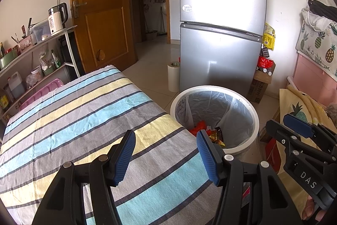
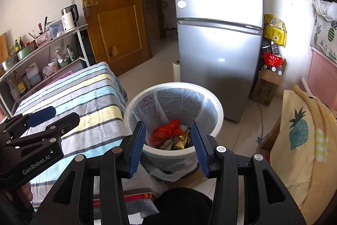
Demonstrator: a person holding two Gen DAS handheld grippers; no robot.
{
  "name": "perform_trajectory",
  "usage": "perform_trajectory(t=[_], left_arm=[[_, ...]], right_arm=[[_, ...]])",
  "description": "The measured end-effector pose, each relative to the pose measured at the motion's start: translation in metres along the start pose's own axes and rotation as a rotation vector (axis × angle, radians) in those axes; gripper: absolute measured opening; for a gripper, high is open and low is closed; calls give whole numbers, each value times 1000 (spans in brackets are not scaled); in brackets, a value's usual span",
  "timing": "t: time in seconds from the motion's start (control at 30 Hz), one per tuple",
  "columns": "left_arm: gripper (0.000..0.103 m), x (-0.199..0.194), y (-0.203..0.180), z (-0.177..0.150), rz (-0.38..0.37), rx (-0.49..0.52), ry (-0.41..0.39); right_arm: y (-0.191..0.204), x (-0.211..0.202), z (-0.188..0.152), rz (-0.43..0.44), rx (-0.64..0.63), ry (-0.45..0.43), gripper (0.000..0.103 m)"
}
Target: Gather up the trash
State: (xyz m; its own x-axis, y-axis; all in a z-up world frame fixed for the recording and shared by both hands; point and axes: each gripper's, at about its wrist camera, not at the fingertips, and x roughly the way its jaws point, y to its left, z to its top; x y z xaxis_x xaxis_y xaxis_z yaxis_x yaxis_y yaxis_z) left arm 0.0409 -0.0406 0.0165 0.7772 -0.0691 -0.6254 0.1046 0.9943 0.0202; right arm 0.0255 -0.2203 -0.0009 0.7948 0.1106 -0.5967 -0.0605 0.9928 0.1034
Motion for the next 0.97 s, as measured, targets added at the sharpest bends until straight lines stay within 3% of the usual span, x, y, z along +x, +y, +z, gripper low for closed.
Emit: perform_trajectory(t=[0.97], left_arm=[[60,2,2,-1,-2,-6,8]], right_arm=[[0,0,0,2,0,0,46]])
